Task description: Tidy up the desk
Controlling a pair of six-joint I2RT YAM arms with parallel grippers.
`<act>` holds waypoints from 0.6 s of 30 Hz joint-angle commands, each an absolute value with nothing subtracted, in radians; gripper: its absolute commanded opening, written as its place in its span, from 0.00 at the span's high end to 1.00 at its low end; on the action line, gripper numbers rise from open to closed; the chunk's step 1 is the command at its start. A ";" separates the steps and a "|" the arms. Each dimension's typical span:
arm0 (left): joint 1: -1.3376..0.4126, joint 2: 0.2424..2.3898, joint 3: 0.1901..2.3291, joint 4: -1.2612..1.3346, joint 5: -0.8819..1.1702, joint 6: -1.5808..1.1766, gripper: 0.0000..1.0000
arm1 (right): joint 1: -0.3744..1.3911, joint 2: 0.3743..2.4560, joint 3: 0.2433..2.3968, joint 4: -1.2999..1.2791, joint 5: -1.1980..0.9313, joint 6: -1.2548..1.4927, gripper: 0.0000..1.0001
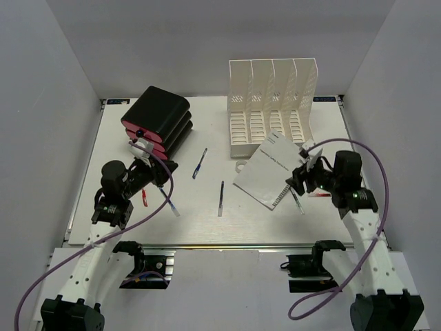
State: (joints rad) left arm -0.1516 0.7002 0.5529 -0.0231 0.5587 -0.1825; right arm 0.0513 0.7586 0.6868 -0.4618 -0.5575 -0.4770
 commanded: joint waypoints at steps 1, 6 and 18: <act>-0.147 0.699 0.588 -0.008 0.626 -0.179 0.62 | 0.043 0.873 0.838 -0.465 -0.600 -0.316 0.40; -0.147 0.680 0.586 -0.008 0.624 -0.181 0.14 | 0.012 1.046 0.928 -0.514 -0.574 -0.138 0.40; -0.147 0.687 0.586 -0.008 0.656 -0.176 0.10 | -0.233 1.276 0.879 -0.471 -0.699 -0.120 0.13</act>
State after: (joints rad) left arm -0.1516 0.6861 0.5545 -0.0212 0.6235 -0.1837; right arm -0.1978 1.2682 0.8982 -0.4999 -0.6441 -0.1265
